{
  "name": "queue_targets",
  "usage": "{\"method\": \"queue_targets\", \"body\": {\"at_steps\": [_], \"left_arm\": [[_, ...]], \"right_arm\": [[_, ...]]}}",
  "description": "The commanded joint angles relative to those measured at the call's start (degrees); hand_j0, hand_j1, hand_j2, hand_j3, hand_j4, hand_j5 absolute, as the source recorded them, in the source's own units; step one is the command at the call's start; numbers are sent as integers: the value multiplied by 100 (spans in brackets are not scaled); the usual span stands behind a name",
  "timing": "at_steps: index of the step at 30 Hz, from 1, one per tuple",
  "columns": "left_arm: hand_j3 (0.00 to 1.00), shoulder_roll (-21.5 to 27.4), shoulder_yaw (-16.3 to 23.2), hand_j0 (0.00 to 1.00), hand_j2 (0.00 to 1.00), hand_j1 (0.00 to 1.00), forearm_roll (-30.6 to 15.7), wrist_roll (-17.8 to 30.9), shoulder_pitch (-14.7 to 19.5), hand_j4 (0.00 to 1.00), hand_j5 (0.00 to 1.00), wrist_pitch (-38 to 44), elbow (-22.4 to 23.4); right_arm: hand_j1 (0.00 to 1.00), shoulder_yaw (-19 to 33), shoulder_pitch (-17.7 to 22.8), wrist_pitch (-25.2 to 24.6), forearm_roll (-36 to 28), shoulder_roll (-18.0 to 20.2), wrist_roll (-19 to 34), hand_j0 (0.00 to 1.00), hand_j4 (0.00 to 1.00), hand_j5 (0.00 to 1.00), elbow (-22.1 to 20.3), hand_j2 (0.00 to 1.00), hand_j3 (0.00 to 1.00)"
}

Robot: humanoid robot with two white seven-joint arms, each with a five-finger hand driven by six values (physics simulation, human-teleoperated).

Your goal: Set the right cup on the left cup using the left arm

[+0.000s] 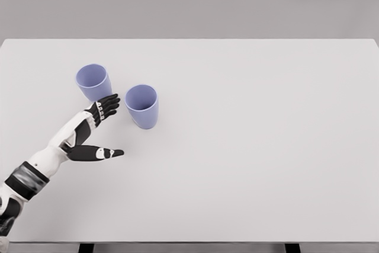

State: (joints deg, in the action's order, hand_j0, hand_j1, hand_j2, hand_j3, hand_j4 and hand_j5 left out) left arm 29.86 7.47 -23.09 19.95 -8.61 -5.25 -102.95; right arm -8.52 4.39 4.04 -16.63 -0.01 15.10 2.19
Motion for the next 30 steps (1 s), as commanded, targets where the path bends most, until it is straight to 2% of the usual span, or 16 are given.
{"method": "queue_targets", "body": {"at_steps": [1,19,30], "left_arm": [[100,-77,-8,100,100,100,-38,0,0,100,100,51,3],[100,-349,-35,100,100,100,-20,0,193,100,100,191,91],[100,-543,-26,100,100,100,6,0,387,100,100,191,293]], "right_arm": [[100,-1,0,0,2,1,2,100,100,100,1,100,100],[100,-1,9,0,2,1,2,100,100,100,1,100,100],[100,-1,0,0,2,1,2,100,100,100,1,100,100]]}}
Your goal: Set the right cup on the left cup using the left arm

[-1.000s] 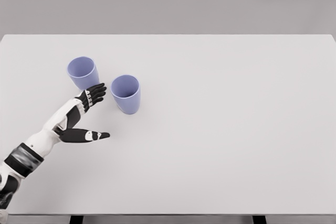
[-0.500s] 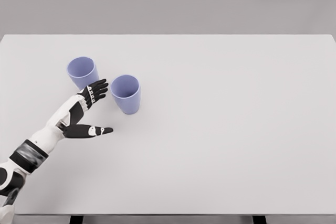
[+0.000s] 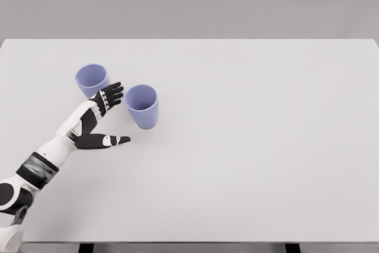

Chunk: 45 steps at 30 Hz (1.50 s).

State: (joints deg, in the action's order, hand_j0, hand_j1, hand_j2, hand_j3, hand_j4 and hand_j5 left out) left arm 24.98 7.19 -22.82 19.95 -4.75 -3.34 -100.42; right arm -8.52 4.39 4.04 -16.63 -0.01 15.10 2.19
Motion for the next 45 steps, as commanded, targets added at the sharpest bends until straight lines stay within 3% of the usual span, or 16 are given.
{"method": "queue_targets", "body": {"at_steps": [1,45], "left_arm": [[100,-64,2,100,100,100,-12,1,0,100,100,0,66],[100,-336,81,100,100,100,14,1,448,100,100,0,787]], "right_arm": [[100,-1,0,0,2,1,2,100,100,100,1,100,100],[100,-1,0,0,2,1,2,100,100,100,1,100,100]]}}
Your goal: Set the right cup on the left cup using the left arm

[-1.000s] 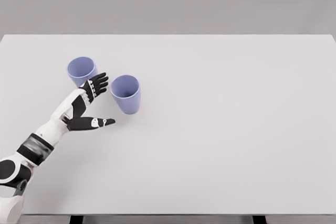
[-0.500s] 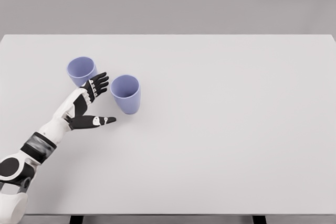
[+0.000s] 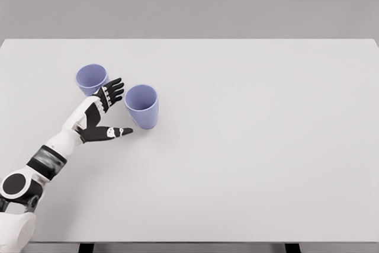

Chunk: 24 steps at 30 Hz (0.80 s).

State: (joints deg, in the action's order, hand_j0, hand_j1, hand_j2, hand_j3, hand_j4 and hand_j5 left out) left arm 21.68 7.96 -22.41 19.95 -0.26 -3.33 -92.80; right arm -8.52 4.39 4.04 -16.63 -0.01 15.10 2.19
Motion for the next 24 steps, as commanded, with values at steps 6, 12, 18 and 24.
{"method": "queue_targets", "body": {"at_steps": [6,12,18,24], "left_arm": [[100,-59,74,100,100,100,-26,0,79,100,100,-1,113],[100,-112,91,100,100,100,-17,0,149,100,100,-1,175],[100,-208,91,100,100,100,62,0,202,100,100,-1,263],[100,-217,197,100,100,100,70,0,316,100,100,-1,377]], "right_arm": [[100,-1,9,0,2,1,2,100,100,100,1,100,100],[100,-1,0,0,2,1,2,100,100,100,1,100,100],[100,-1,0,0,2,1,2,100,100,100,1,100,100],[100,-1,0,0,2,1,2,100,100,100,1,100,100]]}}
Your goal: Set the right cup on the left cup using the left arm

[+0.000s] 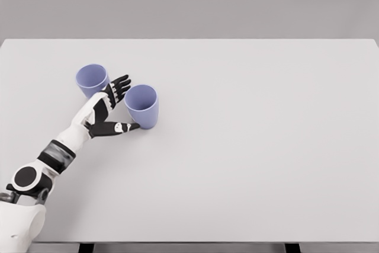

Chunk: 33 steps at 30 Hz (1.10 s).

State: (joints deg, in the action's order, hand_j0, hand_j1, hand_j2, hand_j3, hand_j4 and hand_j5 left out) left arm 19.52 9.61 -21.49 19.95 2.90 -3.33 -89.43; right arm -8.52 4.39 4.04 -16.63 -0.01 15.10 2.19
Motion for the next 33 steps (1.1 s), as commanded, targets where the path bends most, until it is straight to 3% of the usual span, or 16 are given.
{"method": "queue_targets", "body": {"at_steps": [1,33], "left_arm": [[100,-18,32,100,100,100,-22,0,0,100,100,-1,39],[100,-150,85,100,100,100,22,0,0,100,100,-9,-22]], "right_arm": [[100,-1,0,0,2,1,2,100,100,100,1,100,100],[100,-1,0,0,2,1,2,100,100,100,1,100,100]]}}
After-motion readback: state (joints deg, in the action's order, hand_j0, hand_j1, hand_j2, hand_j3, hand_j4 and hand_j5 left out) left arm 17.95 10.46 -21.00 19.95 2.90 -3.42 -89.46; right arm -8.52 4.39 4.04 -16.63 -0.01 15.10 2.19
